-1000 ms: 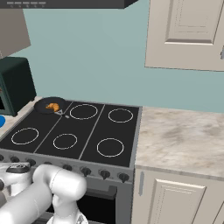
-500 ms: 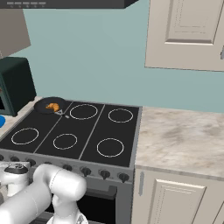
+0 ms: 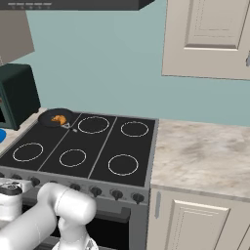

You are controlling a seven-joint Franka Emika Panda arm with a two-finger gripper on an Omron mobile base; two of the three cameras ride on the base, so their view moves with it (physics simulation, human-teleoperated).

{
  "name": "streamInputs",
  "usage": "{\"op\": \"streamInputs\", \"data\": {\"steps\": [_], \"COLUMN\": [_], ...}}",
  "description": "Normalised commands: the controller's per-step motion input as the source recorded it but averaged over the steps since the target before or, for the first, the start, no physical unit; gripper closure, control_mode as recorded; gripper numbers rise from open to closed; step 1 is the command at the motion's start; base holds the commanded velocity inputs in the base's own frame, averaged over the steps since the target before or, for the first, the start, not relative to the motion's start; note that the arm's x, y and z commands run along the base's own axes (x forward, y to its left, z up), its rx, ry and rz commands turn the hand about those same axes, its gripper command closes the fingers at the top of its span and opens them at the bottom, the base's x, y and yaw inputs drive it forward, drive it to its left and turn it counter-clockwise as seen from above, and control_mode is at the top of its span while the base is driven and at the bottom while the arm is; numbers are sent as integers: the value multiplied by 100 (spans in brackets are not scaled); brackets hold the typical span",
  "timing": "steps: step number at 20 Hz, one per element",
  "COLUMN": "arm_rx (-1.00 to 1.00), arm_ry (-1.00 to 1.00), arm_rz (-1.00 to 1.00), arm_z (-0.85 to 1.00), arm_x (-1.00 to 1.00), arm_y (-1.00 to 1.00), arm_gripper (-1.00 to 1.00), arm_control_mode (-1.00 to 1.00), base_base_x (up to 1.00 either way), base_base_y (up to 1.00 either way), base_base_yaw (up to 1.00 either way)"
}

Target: Pick the croissant and place it on the pan. Then turn on the stove to warm the croissant.

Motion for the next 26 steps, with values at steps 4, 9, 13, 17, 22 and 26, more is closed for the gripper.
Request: {"op": "streamInputs", "data": {"steps": [4, 9, 13, 17, 22, 26], "arm_rx": [0, 0, 0, 0, 0, -9], "arm_ry": [0, 0, 2, 1, 0, 1], "arm_rz": [0, 1, 2, 6, 12, 15], "arm_z": [-30, -34, -27, -21, -11, 0], "arm_x": [43, 49, 63, 70, 44, 38], "arm_y": [17, 16, 13, 0, -2, 0], "arm_gripper": [-100, -100, 100, 100, 100, 100], "arm_control_mode": [-100, -100, -100, -100, -100, -100], "base_base_x": [0, 0, 0, 0, 0, 0], "base_base_y": [0, 0, 0, 0, 0, 0], "base_base_yaw": [0, 0, 0, 0, 0, 0]}}
